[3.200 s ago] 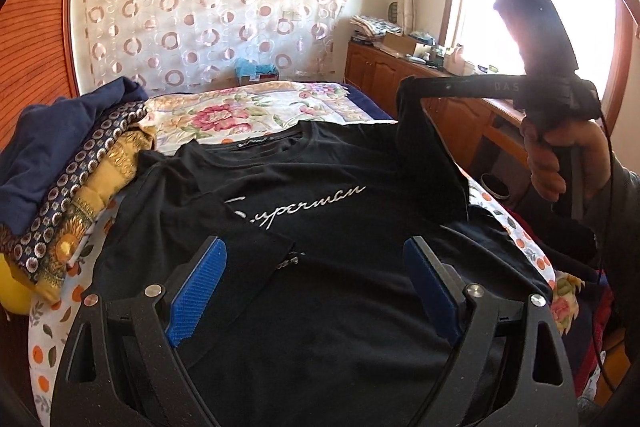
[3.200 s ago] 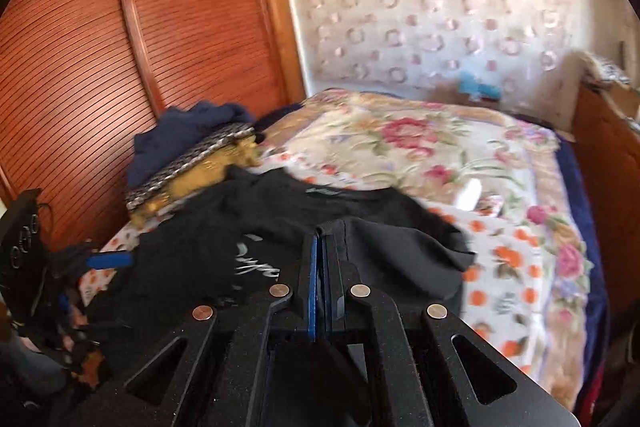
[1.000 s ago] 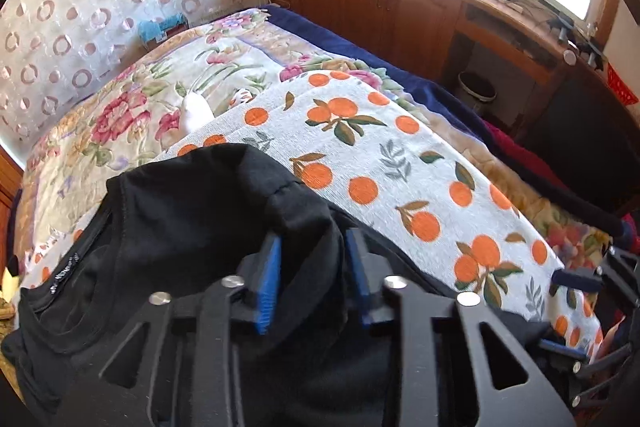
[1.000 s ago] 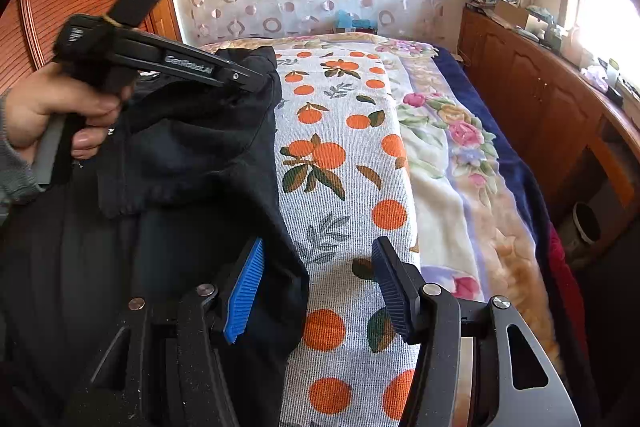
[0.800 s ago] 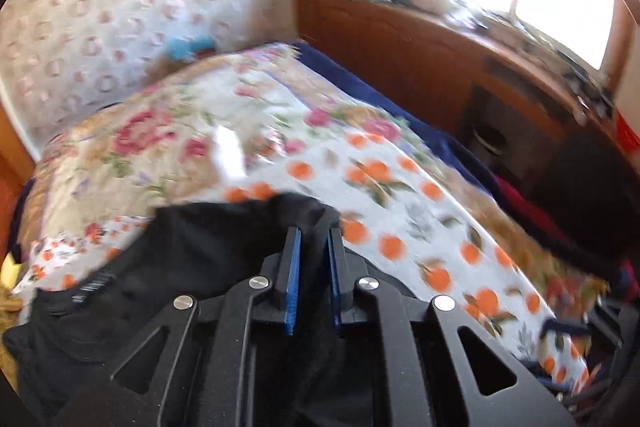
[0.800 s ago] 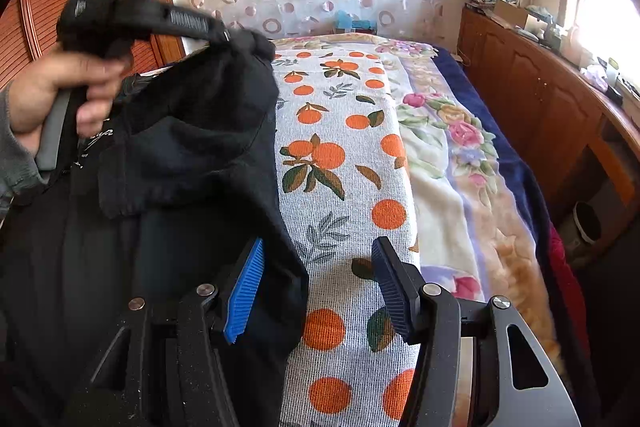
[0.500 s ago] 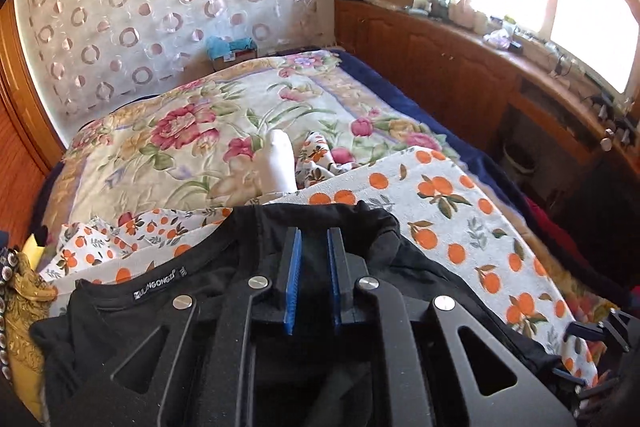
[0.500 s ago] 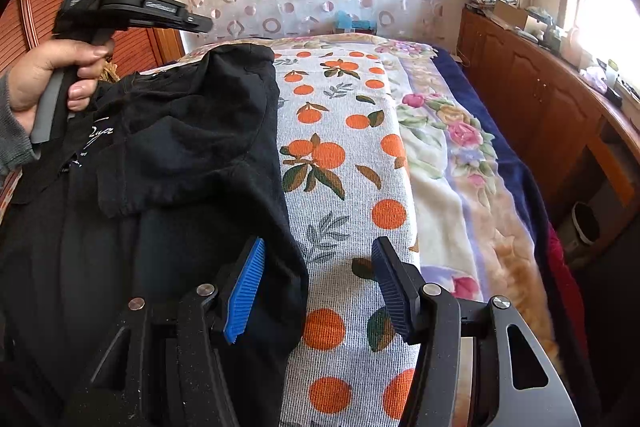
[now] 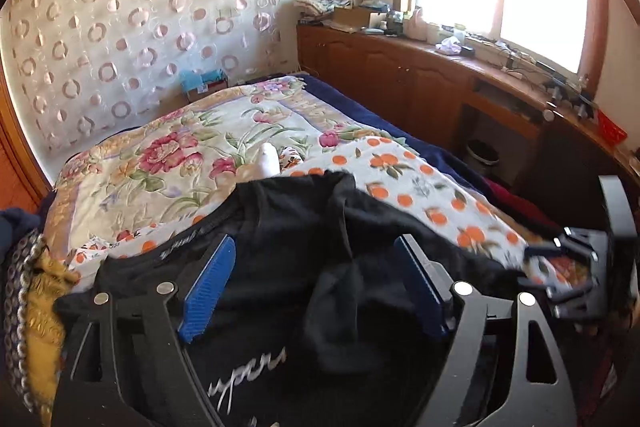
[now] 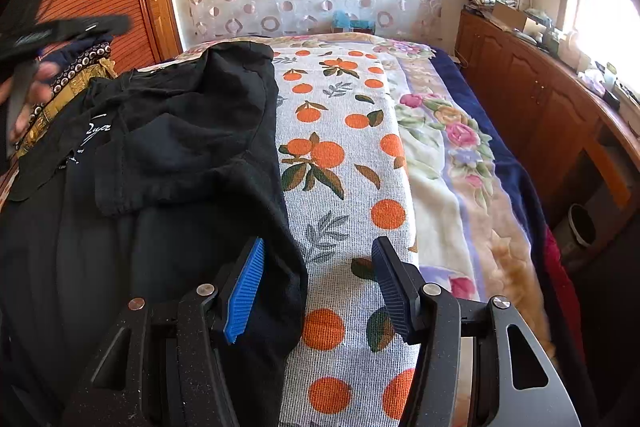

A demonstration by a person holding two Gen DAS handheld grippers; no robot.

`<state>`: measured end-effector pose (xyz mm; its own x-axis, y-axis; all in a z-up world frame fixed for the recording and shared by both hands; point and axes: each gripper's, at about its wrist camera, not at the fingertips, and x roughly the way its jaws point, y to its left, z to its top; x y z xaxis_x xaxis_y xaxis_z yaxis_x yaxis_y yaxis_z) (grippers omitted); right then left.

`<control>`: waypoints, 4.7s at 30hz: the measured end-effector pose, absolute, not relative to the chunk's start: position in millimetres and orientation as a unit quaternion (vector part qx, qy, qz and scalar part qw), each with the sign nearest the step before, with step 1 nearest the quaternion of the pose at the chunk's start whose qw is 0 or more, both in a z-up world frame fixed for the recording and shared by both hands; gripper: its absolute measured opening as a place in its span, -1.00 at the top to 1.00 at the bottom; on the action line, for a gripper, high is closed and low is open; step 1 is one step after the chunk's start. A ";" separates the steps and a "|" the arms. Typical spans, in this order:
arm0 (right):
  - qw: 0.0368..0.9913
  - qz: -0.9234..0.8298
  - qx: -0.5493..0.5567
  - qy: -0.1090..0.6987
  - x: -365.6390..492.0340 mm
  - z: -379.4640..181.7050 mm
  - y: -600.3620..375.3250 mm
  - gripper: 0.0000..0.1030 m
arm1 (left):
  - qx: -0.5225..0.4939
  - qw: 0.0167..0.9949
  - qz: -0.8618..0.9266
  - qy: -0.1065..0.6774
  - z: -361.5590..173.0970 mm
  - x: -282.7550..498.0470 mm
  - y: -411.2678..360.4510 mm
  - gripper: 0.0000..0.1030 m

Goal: Fold small clothes

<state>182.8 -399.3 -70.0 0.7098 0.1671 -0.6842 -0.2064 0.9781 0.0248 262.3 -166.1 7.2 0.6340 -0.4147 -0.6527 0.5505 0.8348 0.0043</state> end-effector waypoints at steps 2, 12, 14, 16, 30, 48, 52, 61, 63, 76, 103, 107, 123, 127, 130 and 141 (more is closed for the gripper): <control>0.924 0.101 -0.028 0.367 182.9 -70.0 -399.4 -0.12 | 0.106 0.898 -0.263 0.336 3.0 249.0 -153.0 -0.59; 0.924 0.100 -0.032 0.368 183.8 -69.9 -399.1 -0.12 | 0.080 0.899 -0.219 0.370 -33.7 187.1 -67.9 -0.59; 0.924 0.100 -0.032 0.368 183.8 -69.9 -398.8 -0.12 | 0.075 0.900 -0.211 0.373 -39.1 178.2 -52.0 -0.59; 0.924 0.100 -0.033 0.368 184.1 -69.8 -399.1 -0.12 | 0.069 0.902 -0.204 0.374 -44.2 169.6 -37.5 -0.59; 0.917 0.116 -0.052 0.378 187.5 -64.4 -398.9 -0.13 | 0.027 0.914 -0.138 0.380 -54.0 159.1 38.8 -0.59; 0.910 0.164 -0.040 0.378 290.1 -25.4 -360.4 -0.13 | -0.005 0.909 -0.119 0.400 -45.2 245.4 58.8 -0.29; 0.901 0.170 -0.041 0.397 324.5 -33.1 -355.4 -0.13 | 0.011 0.904 -0.117 0.412 -49.9 261.1 51.9 -0.29; 0.876 0.231 -0.041 0.422 396.0 -42.8 -332.0 -0.13 | 0.035 0.894 -0.126 0.428 -60.7 285.0 39.4 -0.29; 0.874 0.239 -0.045 0.420 408.3 -44.3 -325.2 -0.13 | 0.036 0.892 -0.127 0.431 -62.9 288.0 38.1 -0.29; 0.872 0.267 -0.075 0.404 416.2 -53.2 -313.2 0.51 | 0.025 0.890 -0.115 0.440 -65.7 306.4 36.6 -0.07; 0.905 0.258 -0.075 0.330 370.7 -18.4 -308.6 0.83 | 0.020 0.914 -0.097 0.394 -32.7 281.4 41.6 0.87; 0.912 0.264 -0.066 0.306 330.9 -1.0 -311.7 0.83 | 0.014 0.924 -0.112 0.367 -11.7 243.3 47.2 0.87; 0.914 0.274 -0.043 0.296 128.0 -13.2 -363.3 0.83 | -0.030 0.929 -0.155 0.336 -23.2 67.9 42.5 0.87; 0.904 0.281 -0.037 0.319 82.4 -26.6 -377.8 0.83 | -0.045 0.920 -0.156 0.356 -45.2 36.2 39.3 0.87; 0.893 0.280 -0.060 0.347 56.3 -40.2 -380.0 0.84 | -0.043 0.912 -0.155 0.378 -60.8 25.5 37.0 0.87; 0.876 0.291 -0.070 0.378 7.1 -43.3 -395.3 0.89 | -0.002 0.918 -0.134 0.373 -37.7 -10.7 54.5 0.88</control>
